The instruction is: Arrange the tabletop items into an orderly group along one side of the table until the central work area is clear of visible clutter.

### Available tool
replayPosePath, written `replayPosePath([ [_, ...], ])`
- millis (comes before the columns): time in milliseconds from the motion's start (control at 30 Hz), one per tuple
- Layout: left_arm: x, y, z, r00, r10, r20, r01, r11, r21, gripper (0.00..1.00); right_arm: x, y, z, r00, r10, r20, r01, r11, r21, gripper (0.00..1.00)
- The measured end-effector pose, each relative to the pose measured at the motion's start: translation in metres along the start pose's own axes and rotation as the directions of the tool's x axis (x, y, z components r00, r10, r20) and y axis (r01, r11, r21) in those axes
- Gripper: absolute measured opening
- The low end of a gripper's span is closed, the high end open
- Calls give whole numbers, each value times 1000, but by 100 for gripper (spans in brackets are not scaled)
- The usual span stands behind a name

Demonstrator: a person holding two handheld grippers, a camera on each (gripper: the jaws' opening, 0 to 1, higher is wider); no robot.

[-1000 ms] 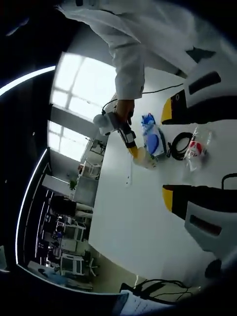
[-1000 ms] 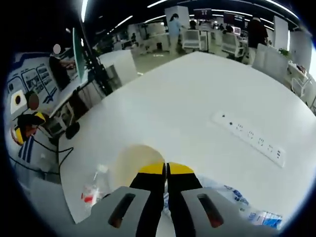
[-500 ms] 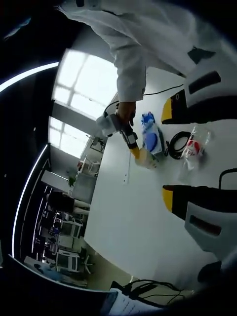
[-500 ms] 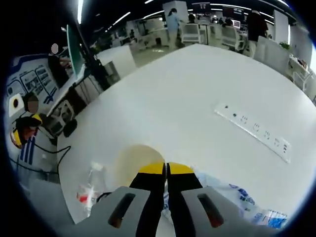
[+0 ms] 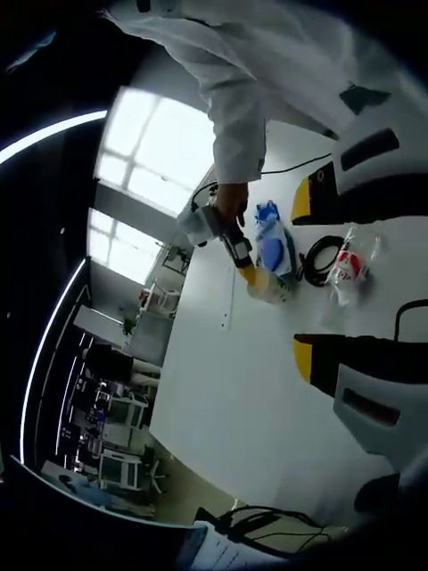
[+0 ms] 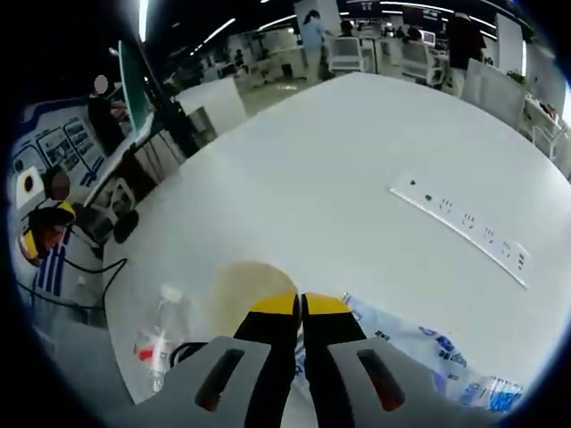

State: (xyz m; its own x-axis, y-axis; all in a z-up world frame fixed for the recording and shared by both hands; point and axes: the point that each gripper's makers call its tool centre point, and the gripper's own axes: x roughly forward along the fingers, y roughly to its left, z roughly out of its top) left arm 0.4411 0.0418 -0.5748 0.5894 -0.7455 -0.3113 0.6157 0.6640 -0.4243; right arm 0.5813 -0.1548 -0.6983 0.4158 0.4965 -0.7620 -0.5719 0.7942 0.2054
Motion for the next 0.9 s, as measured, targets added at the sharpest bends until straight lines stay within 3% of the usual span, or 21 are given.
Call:
replayPosePath([
  [267,1,-1,-3,1000,-3,-4,3,1000,-5,48,-1,-2,-1,1000,-15,1,15,1000,-25,2],
  [433,2,-2,-2,1000,-6,-2,6,1000,-8,48,-5,0,3,999,-20,31,22,999,-36,14],
  [900,4,-7,-3,1000,-17,-2,17,1000,-9,49,-26,-1,24,992,-38,118,42,999,-26,21],
])
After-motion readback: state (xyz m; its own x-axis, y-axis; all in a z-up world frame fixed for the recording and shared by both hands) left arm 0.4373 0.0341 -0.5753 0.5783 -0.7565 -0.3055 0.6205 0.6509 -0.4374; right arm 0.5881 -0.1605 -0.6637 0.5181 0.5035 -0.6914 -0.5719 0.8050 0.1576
